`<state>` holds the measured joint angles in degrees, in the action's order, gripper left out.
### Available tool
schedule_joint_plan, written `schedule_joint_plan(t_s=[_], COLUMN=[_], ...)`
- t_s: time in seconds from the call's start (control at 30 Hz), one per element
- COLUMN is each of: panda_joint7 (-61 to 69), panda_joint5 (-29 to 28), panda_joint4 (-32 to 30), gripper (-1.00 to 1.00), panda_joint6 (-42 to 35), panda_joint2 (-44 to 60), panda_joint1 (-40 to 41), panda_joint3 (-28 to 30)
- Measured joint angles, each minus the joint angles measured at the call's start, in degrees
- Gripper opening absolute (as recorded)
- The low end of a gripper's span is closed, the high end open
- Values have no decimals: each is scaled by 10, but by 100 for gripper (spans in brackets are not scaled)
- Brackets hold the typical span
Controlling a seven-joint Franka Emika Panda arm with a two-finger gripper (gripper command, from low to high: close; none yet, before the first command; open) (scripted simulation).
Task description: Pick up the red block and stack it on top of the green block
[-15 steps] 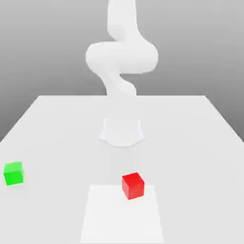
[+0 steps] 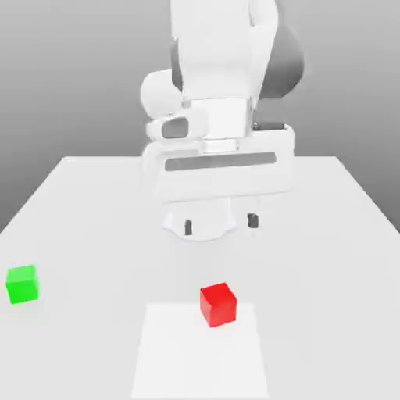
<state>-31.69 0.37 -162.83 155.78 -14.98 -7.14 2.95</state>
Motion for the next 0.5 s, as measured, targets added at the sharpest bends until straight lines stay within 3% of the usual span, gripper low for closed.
schedule_joint_plan(t_s=[0.1, 0.27, 0.3, 0.5], panda_joint7=[19, 36, 37, 36], panda_joint5=[-5, 11, 13, 13], panda_joint4=[-37, -32, -30, -29], gripper=[0, 0, -100, -100], panda_joint6=[78, 178, 195, 204], panda_joint2=[103, 224, 244, 254], panda_joint1=[-6, 0, 3, 5], panda_joint3=[-4, -17, -21, -23])
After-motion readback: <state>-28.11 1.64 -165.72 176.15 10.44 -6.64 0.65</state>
